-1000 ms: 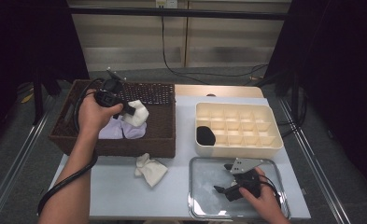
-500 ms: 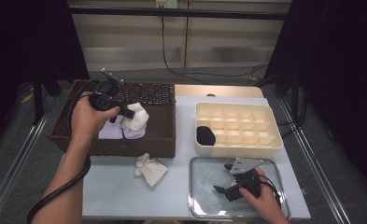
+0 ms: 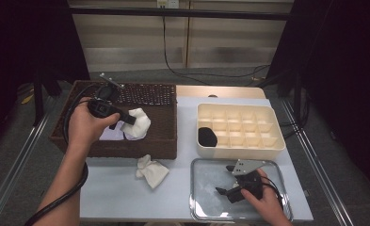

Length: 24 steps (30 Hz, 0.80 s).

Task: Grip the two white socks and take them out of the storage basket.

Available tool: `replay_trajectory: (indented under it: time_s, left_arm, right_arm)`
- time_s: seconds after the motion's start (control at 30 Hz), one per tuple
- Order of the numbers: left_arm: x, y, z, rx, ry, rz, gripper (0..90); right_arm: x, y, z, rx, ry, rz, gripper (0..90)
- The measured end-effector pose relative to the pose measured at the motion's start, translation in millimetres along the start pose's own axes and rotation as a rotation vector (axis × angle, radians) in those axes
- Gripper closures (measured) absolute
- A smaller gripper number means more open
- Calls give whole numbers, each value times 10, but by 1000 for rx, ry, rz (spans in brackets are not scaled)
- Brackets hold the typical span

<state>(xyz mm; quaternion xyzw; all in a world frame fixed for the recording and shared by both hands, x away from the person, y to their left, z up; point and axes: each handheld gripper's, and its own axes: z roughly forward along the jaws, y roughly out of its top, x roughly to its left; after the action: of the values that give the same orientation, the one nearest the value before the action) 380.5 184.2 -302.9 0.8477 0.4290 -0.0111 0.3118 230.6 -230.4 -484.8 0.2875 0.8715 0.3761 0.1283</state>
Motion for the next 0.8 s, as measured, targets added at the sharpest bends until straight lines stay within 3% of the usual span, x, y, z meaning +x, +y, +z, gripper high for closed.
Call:
replay_trajectory:
  time_s: [0.8]
  left_arm:
    - [-144, -297, -35, -18, -6, 37, 831]
  right_arm:
    - [-1, 0, 0, 0, 1, 0, 129]
